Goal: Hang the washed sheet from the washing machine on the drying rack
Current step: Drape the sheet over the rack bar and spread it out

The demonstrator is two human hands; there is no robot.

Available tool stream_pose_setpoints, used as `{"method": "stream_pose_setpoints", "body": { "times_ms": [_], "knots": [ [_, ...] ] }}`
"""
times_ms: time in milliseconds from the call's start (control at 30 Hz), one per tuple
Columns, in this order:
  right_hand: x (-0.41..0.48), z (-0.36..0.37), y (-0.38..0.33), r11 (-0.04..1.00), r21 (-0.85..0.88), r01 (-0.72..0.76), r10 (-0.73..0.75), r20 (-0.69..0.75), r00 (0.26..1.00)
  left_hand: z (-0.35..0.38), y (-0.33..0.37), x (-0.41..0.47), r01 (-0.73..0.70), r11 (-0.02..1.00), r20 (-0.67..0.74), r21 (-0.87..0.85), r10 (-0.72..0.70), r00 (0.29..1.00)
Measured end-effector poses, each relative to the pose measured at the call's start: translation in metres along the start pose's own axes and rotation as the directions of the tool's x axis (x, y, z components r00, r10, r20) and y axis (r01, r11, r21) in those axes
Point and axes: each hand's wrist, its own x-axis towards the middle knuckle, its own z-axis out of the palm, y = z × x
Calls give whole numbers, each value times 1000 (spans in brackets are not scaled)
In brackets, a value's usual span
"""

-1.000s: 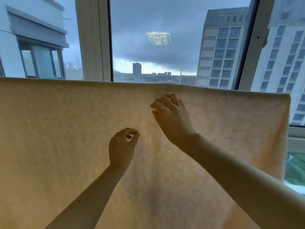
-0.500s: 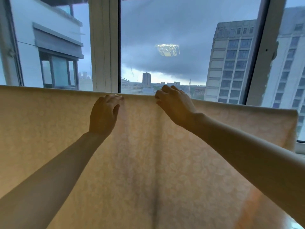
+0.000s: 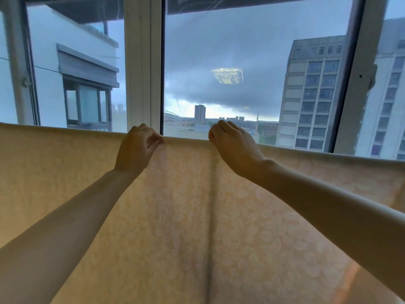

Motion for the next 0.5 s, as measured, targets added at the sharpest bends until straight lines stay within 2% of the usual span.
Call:
{"method": "stream_pose_setpoints", "body": {
  "times_ms": [133,233,300,400,500],
  "knots": [
    [14,-8,7,987,111,-114,108,57,992,-5,-4,15,4,999,51,-45,-2,999],
    [31,-3,18,964,149,-219,214,50,975,-4,2,31,51,996,13,-74,-50,999],
    [37,1,22,946,178,-272,250,138,958,3,3,35,105,992,26,-76,-103,994],
    [37,1,19,901,335,-274,176,296,939,13,-5,20,166,981,46,-102,-162,986],
    [33,-1,12,909,363,-206,121,241,963,12,-18,4,177,972,6,-157,-179,984]
  ]
}}
